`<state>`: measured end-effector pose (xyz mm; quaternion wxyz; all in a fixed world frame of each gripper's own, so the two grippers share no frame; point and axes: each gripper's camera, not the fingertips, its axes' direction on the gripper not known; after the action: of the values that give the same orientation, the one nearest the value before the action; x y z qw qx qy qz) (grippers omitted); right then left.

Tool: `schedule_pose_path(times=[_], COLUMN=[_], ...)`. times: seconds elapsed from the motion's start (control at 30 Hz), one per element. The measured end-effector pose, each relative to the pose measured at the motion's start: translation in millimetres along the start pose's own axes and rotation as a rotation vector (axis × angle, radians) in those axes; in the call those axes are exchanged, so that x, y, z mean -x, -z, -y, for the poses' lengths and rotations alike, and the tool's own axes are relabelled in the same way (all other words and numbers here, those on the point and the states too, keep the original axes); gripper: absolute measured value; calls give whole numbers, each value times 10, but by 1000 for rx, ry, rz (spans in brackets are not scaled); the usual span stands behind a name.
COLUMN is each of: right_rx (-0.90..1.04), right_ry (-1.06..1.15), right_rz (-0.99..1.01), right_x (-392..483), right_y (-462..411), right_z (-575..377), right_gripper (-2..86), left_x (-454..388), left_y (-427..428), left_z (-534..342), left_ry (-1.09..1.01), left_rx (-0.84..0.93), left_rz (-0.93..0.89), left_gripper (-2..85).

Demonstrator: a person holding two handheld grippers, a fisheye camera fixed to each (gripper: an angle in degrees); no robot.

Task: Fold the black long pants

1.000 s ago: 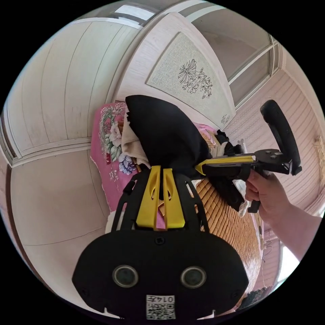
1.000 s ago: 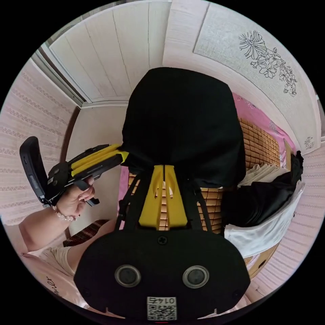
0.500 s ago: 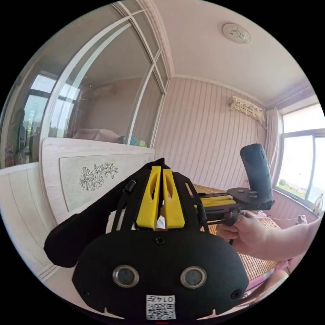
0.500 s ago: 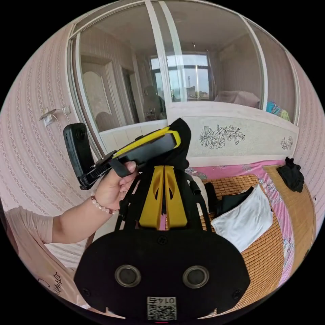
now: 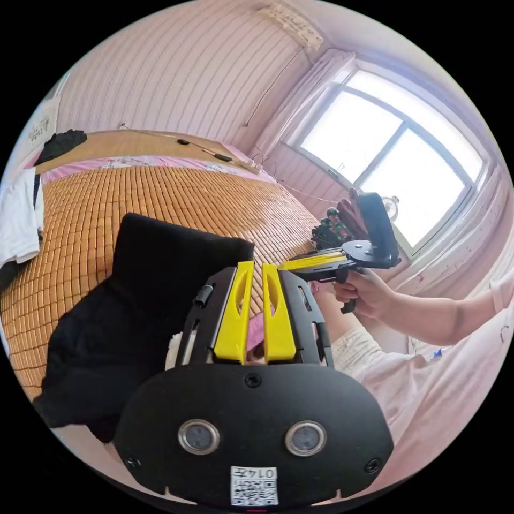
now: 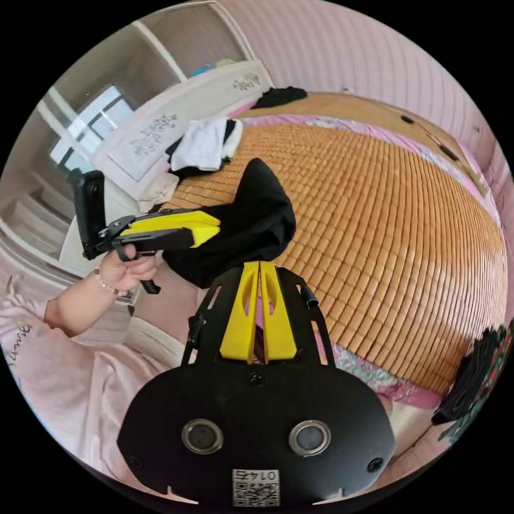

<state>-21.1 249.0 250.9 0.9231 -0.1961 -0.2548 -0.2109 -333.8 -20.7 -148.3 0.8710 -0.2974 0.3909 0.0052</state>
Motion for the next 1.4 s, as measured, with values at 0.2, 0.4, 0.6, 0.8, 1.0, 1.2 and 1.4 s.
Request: schedule_pose_path(times=[0.2,0.4,0.6,0.8,1.0,1.2,1.4], right_rx=[32,75,366,281,-9,-148,-216], right_ry=[128,623,786,621,447,199,104], right_rz=[-67,-86,-171,47,143,185,193], right_x=[38,982,1310,811,48,-909,-1371], right_y=[-249,-648,-1518,-1143,-112,609,1001], right_z=[-134,351,529,491,291,-3,-427], right_gripper=[74,155,45,10,5,4,4], left_x=[417,810,905,1132,1346,1491,1553], left_y=[424,1039,1272,1208,1182,1133,815], left_z=[-606,-865,-949,-918,-729,-594,-300], left_ry=[265,532,628,627,607,624,530], left_rx=[20,-82,-141,-95,-52,-51,92], left_rz=[210,434,470,429,477,415,458], left_gripper=[42,64,71,95,111,117,134])
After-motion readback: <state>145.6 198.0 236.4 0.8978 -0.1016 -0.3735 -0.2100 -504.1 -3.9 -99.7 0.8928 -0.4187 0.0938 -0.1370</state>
